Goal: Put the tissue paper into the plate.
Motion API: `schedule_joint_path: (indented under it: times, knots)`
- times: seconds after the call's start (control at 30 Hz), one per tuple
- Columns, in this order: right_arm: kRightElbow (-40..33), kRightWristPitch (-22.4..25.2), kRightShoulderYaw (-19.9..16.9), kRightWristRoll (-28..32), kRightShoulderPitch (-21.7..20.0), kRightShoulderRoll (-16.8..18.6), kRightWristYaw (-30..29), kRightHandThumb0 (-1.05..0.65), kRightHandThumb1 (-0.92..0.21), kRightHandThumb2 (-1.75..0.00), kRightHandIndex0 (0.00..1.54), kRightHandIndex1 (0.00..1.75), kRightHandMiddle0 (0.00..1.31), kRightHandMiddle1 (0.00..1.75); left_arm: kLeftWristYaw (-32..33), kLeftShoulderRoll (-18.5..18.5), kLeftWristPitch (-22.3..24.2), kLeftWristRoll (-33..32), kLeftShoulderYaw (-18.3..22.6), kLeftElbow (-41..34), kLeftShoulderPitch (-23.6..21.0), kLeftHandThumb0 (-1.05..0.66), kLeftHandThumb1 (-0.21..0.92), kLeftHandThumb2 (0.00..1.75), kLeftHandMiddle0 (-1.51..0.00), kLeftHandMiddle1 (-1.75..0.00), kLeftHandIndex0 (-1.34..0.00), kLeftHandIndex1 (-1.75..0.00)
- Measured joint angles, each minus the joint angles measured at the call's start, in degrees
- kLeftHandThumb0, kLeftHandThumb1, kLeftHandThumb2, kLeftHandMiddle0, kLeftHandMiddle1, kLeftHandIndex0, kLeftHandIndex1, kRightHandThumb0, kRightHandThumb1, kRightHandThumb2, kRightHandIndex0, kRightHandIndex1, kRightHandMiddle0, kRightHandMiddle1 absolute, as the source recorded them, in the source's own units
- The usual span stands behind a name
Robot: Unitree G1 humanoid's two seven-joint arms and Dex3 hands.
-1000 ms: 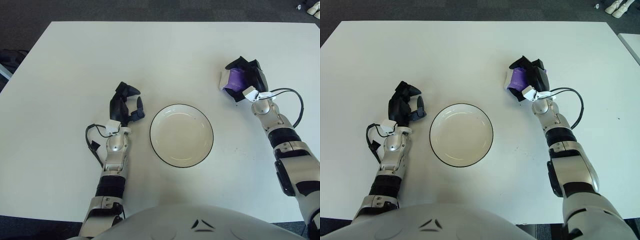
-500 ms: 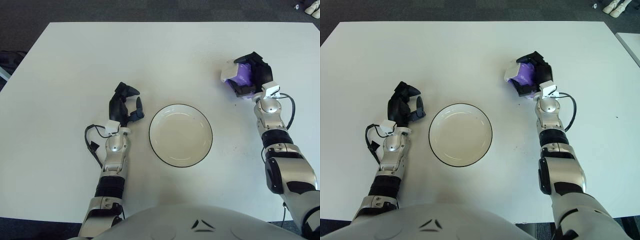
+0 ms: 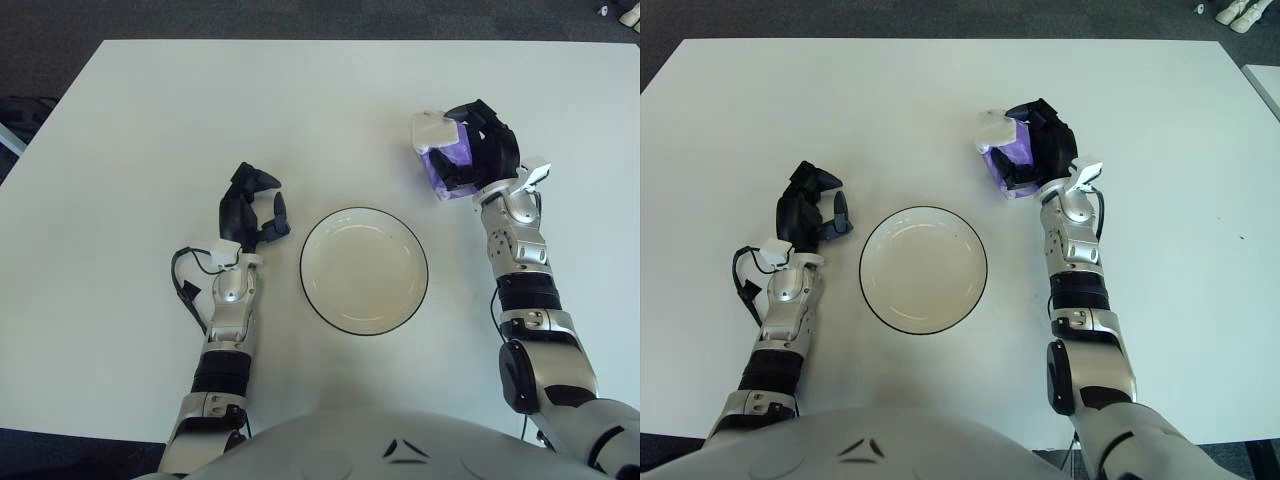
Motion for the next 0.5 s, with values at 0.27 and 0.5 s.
schedule_joint_path:
  times: [0.27,0.5]
  knots:
    - [-7.37,1.44,0.82,-0.84,0.11,0.13,1.93,-0.10,-0.15,-1.60,1.35,1.75,1.14,1.75,0.11,-0.01,0.57,0.26,0.01,-0.16,0.13,-0.46,0.36,1.27,-0.97,-1.75,-0.57,-1.75]
    - [-12.61,-1.70,4.14,-3.49,0.11,0.94,4.41,-0.07,-0.10,-1.64,1.37,1.75,1.17,1.75,0.17,-0.04,0.86,0.35,0.01,-0.20,0.12,-0.46,0.37,1.26,-0.96,-1.75,-0.57,-1.75]
